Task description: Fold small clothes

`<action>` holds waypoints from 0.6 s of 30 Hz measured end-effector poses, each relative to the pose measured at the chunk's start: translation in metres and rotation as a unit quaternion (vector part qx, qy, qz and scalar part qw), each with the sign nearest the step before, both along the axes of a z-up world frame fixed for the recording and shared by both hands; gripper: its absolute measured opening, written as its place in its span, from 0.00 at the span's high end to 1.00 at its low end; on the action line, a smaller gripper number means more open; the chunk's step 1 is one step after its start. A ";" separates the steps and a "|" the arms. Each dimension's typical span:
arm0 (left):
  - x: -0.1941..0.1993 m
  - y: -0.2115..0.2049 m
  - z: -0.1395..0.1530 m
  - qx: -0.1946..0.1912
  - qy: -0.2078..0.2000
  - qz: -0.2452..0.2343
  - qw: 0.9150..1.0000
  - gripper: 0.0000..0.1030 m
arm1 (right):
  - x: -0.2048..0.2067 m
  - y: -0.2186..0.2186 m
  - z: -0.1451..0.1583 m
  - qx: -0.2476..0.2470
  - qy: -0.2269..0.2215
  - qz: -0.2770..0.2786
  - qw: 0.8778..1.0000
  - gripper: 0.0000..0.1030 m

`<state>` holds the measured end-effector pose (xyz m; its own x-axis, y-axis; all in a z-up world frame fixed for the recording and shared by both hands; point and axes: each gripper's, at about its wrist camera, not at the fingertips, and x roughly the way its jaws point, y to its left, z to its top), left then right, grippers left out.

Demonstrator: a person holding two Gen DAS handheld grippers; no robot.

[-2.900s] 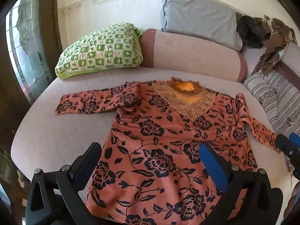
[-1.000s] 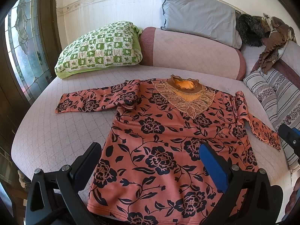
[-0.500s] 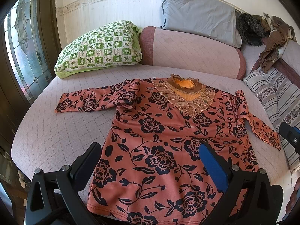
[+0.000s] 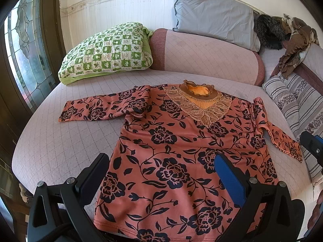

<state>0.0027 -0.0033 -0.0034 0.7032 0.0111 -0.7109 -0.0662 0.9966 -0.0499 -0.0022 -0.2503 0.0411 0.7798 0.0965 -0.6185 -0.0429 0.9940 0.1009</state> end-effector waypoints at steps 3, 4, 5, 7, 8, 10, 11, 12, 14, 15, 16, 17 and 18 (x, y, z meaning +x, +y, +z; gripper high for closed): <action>0.001 0.001 0.000 0.000 -0.001 -0.001 1.000 0.00 | 0.000 0.000 0.001 0.002 -0.001 0.001 1.000 0.00; 0.001 0.000 0.000 -0.001 -0.001 -0.001 1.000 0.00 | 0.000 0.000 0.001 0.002 -0.001 0.001 1.000 0.00; 0.001 0.000 0.000 -0.001 -0.001 -0.001 1.000 0.00 | 0.000 -0.001 0.001 0.002 -0.001 0.000 1.000 0.00; 0.001 0.000 0.000 -0.001 0.000 -0.001 1.000 0.00 | 0.000 -0.001 0.002 0.002 -0.001 0.000 1.000 0.00; 0.002 0.000 -0.001 -0.001 0.000 -0.002 1.000 0.00 | 0.001 -0.003 0.001 0.005 -0.001 0.000 1.000 0.00; 0.002 0.004 -0.004 -0.005 0.002 -0.001 1.000 0.00 | 0.003 -0.008 -0.003 0.017 0.008 0.001 1.000 0.00; 0.003 0.006 -0.007 -0.007 0.004 0.001 1.000 0.00 | 0.005 -0.014 -0.007 0.029 0.017 0.002 0.999 0.00; 0.004 0.010 -0.012 -0.009 0.009 0.004 1.000 0.00 | 0.007 -0.024 -0.014 0.047 0.028 -0.001 0.998 0.00; 0.007 0.018 -0.022 -0.013 0.022 0.012 1.000 0.00 | 0.009 -0.045 -0.026 0.072 0.045 -0.016 0.996 0.00; 0.010 0.021 -0.028 -0.015 0.030 0.016 0.999 0.00 | 0.011 -0.064 -0.037 0.091 0.055 -0.033 0.994 0.00; 0.012 0.024 -0.035 -0.015 0.040 0.021 0.999 0.00 | 0.012 -0.082 -0.045 0.112 0.063 -0.050 0.990 0.00; 0.014 0.026 -0.041 -0.016 0.047 0.025 0.998 0.00 | 0.015 -0.106 -0.056 0.143 0.076 -0.076 0.984 0.00; 0.016 0.028 -0.047 -0.016 0.055 0.028 0.998 0.00 | 0.017 -0.137 -0.069 0.195 0.090 -0.108 0.971 0.00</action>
